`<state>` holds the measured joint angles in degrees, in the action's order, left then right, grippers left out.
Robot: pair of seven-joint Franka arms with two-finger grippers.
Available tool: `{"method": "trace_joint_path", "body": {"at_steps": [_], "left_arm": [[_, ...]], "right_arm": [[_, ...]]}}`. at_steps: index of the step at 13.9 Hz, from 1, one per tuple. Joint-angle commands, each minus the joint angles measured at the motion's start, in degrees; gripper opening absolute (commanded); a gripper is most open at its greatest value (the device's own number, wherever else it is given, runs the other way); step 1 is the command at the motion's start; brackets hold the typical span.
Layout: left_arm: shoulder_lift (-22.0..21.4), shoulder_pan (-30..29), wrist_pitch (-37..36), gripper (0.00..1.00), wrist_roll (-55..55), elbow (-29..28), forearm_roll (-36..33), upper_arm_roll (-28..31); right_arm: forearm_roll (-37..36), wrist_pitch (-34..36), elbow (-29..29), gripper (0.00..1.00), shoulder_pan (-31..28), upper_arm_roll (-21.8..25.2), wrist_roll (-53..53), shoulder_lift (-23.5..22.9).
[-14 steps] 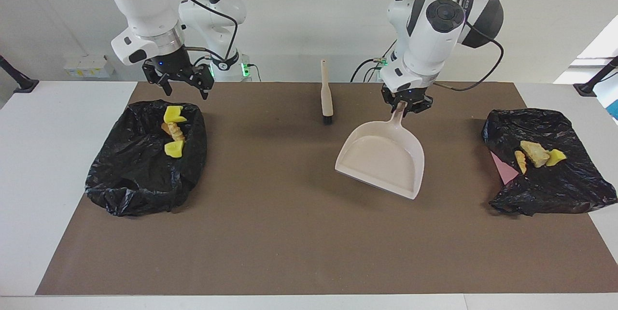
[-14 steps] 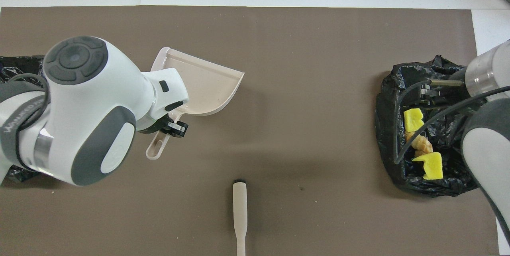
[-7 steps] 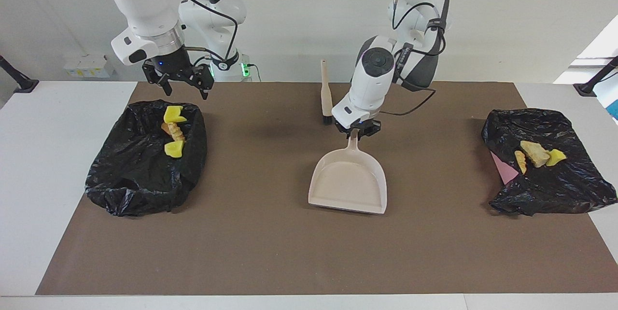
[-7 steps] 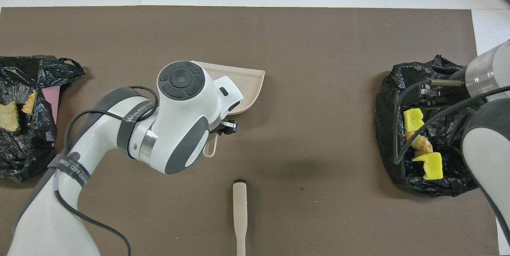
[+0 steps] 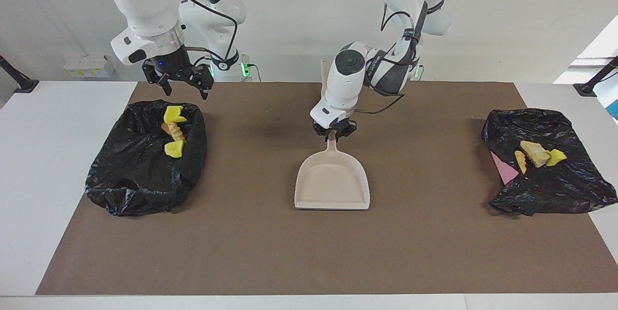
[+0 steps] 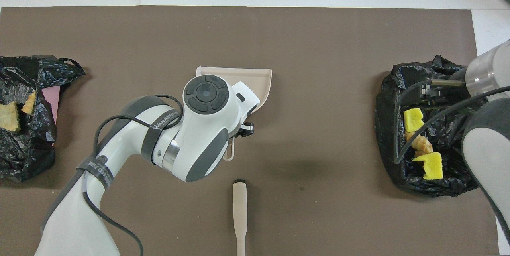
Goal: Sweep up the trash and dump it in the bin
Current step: 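Bring the empty dustpan back to the table center with the left gripper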
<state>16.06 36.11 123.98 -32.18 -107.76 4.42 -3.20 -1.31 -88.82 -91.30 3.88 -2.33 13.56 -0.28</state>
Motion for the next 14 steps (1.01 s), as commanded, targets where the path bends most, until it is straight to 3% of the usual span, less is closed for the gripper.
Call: {"method": "trace_joint_path", "body": {"at_steps": [1,6,14], "left_arm": [[-1.3,1.0,0.8,1.0,-2.6,-1.2,0.8,1.4],[-3.0,-5.2,-1.9,1.0,-0.6,1.7,-0.4,1.7],[-9.8,-20.8,-6.9,1.0,19.1,3.2,-0.4,1.7]], "right_arm": [[0.0,0.3,0.6,1.0,-0.4,0.0,-1.4,0.0],[0.0,0.3,0.5,1.0,-0.5,0.0,-1.5,0.0],[0.0,0.4,0.5,1.0,-0.7,0.0,-1.3,0.1]]}}
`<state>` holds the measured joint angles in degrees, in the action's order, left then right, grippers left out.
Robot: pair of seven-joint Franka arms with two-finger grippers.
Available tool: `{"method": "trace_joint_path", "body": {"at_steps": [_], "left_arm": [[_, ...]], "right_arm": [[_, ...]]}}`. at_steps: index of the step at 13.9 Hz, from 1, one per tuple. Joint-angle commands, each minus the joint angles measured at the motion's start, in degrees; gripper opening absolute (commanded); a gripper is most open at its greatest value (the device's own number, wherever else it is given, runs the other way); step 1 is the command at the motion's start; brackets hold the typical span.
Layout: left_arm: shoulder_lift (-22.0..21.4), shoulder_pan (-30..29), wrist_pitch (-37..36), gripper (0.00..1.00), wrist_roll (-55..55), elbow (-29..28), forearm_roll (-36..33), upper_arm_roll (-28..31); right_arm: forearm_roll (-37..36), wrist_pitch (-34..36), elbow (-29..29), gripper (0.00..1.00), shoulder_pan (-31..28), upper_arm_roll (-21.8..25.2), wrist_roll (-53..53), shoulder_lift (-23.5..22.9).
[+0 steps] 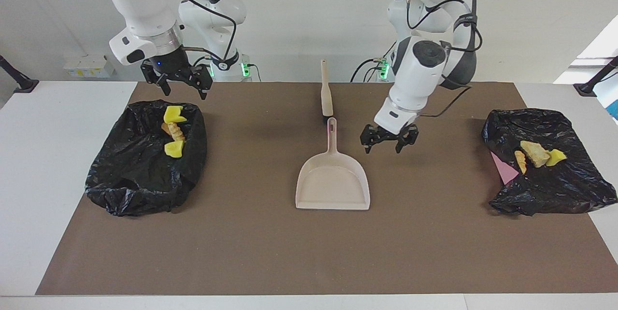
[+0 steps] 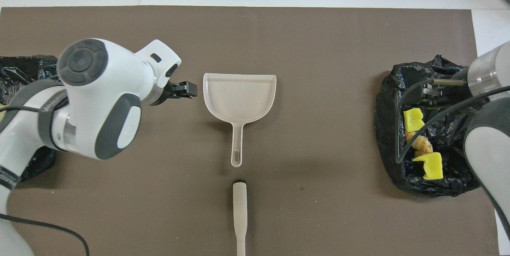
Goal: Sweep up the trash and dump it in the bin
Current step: 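Bring the empty dustpan back to the table center with the left gripper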
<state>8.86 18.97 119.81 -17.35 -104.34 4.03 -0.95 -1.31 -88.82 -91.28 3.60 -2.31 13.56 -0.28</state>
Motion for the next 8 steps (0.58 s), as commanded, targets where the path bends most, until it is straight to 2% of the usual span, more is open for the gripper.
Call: {"method": "trace_joint_path", "body": {"at_steps": [1,4,8], "left_arm": [[-3.1,-5.5,-3.6,1.0,5.9,0.3,0.1,-0.5],[-3.1,-10.5,-6.9,1.0,9.4,4.4,0.2,-0.4],[-4.2,-16.8,-15.3,1.0,20.8,8.8,0.3,-0.3]], "right_arm": [[0.0,0.4,0.5,1.0,-0.4,-0.1,-1.3,0.1],[0.0,0.3,0.4,1.0,-0.4,-0.1,-1.0,0.1],[0.0,0.2,0.3,1.0,-0.5,0.0,-1.0,0.1]]}}
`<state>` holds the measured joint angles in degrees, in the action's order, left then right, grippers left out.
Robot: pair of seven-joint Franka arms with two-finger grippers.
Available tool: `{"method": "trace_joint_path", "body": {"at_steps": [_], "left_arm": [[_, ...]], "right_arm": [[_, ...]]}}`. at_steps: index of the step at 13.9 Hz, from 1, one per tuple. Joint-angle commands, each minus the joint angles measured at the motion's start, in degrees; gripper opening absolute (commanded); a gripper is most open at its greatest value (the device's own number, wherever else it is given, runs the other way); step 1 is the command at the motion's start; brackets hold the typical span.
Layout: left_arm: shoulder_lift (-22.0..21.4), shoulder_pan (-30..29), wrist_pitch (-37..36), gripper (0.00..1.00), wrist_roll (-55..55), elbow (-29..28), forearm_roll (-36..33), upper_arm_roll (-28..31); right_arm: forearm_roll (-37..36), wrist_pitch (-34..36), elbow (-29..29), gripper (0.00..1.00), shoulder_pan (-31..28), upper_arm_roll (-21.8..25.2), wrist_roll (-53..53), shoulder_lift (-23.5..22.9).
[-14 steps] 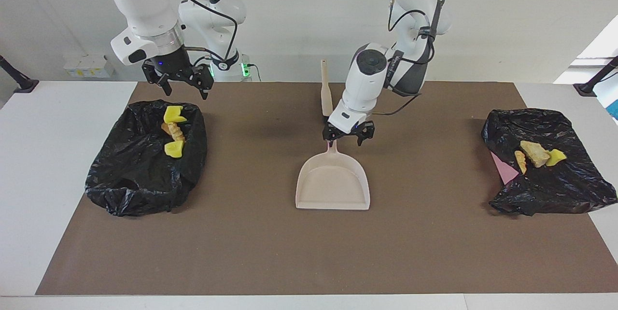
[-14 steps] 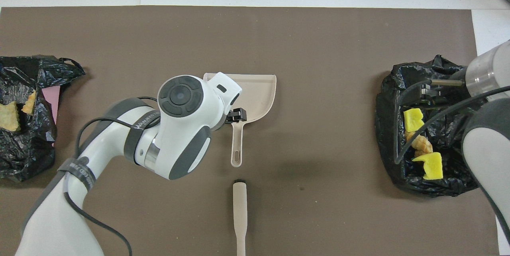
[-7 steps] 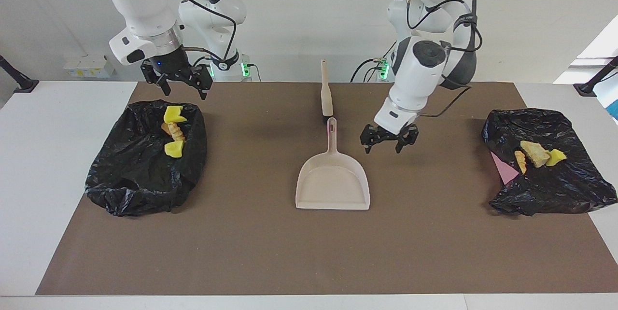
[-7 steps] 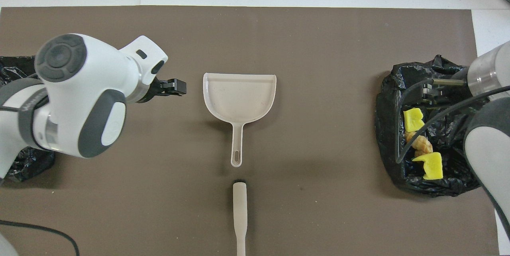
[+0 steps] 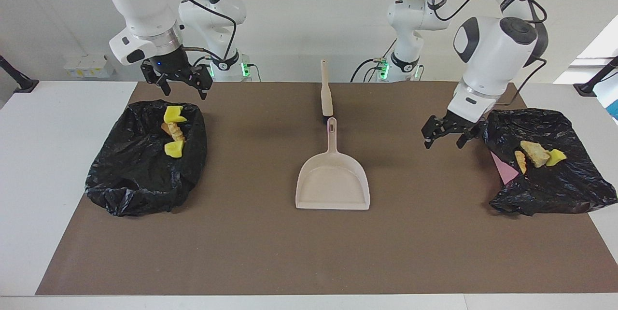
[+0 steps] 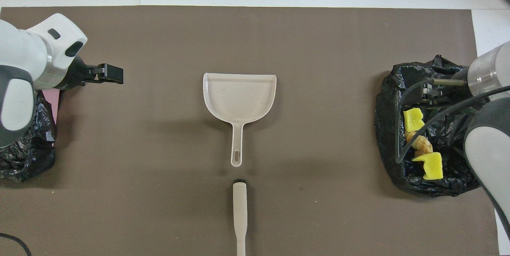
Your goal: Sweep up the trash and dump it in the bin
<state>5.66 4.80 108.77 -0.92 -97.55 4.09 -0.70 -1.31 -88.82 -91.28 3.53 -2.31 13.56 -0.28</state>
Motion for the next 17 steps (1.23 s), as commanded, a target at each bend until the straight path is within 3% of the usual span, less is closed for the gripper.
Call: {"method": "trace_joint_path", "body": {"at_steps": [1,7,11,13,17], "left_arm": [[-2.0,-4.2,-5.4,1.0,6.5,2.0,0.2,-0.5],[-6.7,-4.2,-11.0,1.0,9.0,1.3,-5.3,-1.1],[-9.4,-5.0,-13.8,1.0,10.8,1.2,-5.3,-1.1],[-11.2,-5.1,-13.9,1.0,12.9,-1.6,-5.3,-0.8],[-10.5,-4.8,-14.4,1.0,14.0,1.1,-5.3,-0.8]], "right_arm": [[0.0,0.2,0.3,1.0,-0.7,0.0,-1.0,0.1],[0.0,0.2,0.0,1.0,-1.2,0.0,-1.0,0.2],[0.0,0.2,0.0,1.0,-1.3,0.0,-1.0,0.2],[0.0,0.2,0.0,1.0,-1.3,0.0,-1.0,0.2],[0.0,0.2,-0.1,1.0,-1.3,0.0,-1.1,0.3]]}}
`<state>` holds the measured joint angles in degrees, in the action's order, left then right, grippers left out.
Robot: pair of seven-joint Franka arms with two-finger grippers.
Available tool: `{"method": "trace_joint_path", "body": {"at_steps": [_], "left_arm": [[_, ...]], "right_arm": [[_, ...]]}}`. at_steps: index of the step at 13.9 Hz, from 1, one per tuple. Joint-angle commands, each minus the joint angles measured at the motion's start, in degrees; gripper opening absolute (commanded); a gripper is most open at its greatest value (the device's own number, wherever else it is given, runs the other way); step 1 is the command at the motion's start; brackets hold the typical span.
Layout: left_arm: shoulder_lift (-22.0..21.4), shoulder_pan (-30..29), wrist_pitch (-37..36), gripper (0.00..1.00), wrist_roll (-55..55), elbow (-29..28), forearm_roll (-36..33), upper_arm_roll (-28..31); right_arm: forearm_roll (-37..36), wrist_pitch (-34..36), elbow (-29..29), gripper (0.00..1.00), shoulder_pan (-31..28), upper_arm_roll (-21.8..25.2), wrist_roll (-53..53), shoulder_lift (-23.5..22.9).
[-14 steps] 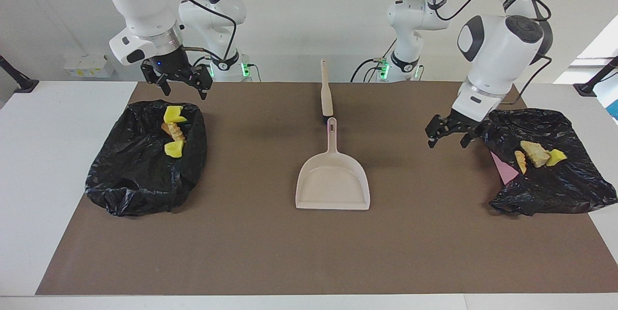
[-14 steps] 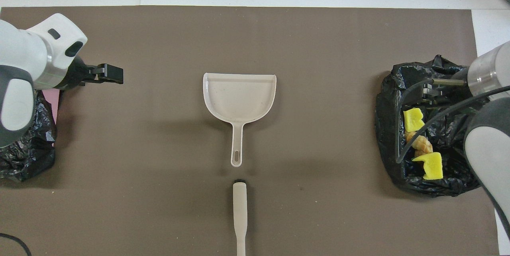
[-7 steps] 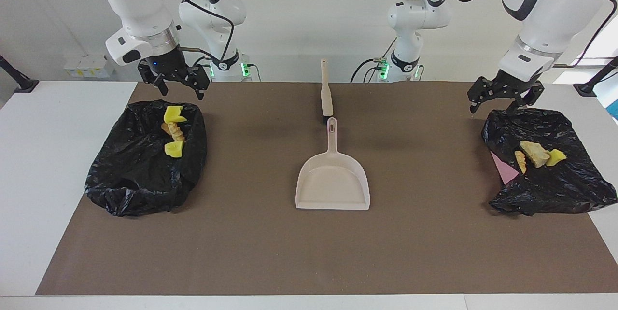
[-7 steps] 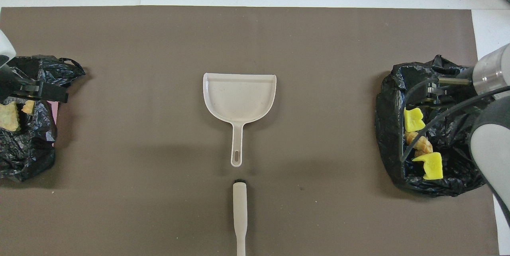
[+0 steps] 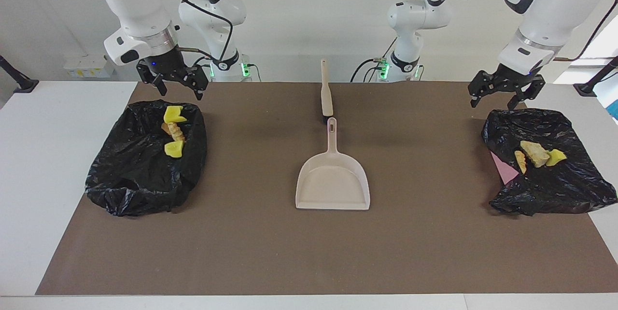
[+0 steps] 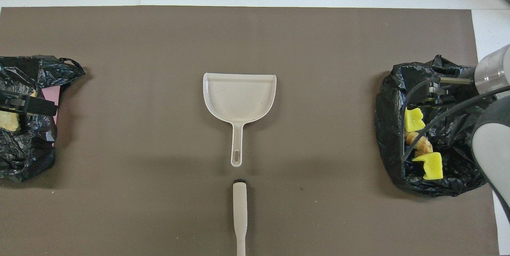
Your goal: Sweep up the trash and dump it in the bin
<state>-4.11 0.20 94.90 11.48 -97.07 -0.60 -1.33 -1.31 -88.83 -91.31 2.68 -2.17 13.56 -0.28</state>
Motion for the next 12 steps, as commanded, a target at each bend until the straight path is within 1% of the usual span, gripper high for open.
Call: {"method": "trace_joint_path", "body": {"at_steps": [1,5,12], "left_arm": [[-0.3,-0.1,-1.3,1.0,2.3,1.6,-0.6,-0.2],[-0.2,-0.1,-3.0,1.0,2.4,2.1,-0.2,-0.2],[-0.3,-0.2,-2.2,1.0,2.5,2.0,0.3,-0.2]], "right_arm": [[0.0,0.2,-0.2,1.0,-0.5,-0.1,-1.1,0.3],[0.0,0.2,-0.5,1.0,-0.7,-0.1,-1.3,0.5],[0.0,0.2,-0.5,1.0,-0.7,-0.1,-1.3,0.5]]}}
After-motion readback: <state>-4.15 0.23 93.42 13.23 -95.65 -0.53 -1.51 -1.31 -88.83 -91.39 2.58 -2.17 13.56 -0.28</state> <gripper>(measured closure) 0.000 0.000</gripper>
